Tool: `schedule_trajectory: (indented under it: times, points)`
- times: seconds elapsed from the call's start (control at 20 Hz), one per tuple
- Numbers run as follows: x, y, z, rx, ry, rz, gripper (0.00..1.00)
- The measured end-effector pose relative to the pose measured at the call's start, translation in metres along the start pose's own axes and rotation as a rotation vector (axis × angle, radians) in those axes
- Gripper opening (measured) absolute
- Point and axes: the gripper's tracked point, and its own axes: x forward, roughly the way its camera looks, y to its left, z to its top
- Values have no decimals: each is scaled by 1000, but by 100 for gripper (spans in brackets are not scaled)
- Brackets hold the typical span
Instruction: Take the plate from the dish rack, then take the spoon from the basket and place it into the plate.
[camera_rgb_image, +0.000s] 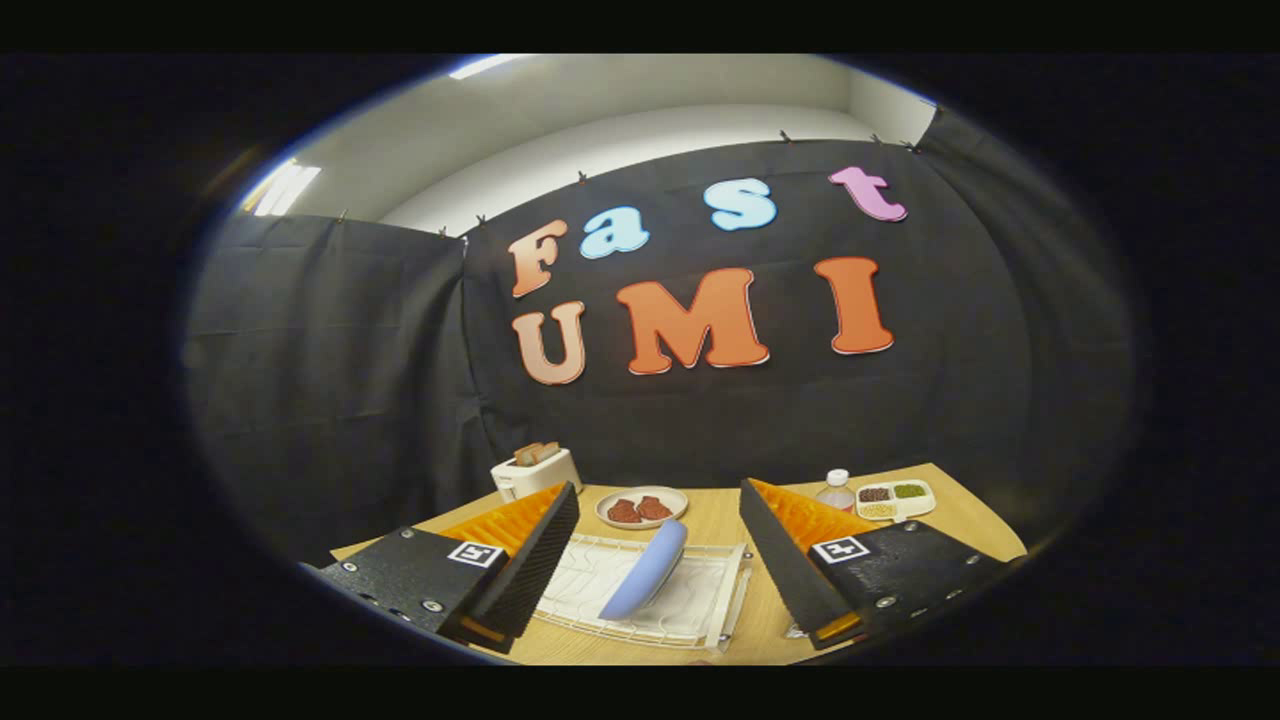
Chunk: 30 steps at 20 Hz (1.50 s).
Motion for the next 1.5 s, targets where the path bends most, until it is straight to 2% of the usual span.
schedule_trajectory:
  times: [0.25, 0.45, 0.55, 0.75, 0.9, 1.1, 1.3, 1.5]
  points:
    - [27, -3, -32, 28, 165, 3, 96]
    - [42, -17, -70, -51, 324, -41, 96]
    - [50, -13, -87, -68, 394, -23, 95]
    - [60, 4, -116, 11, 541, 37, 95]
    - [72, 1, -127, 24, 607, 17, 94]
    - [86, 5, -142, 22, 689, 6, 84]
    - [93, 4, -159, -44, 769, -34, 70]
    - [93, 3, -167, -94, 845, -55, 62]
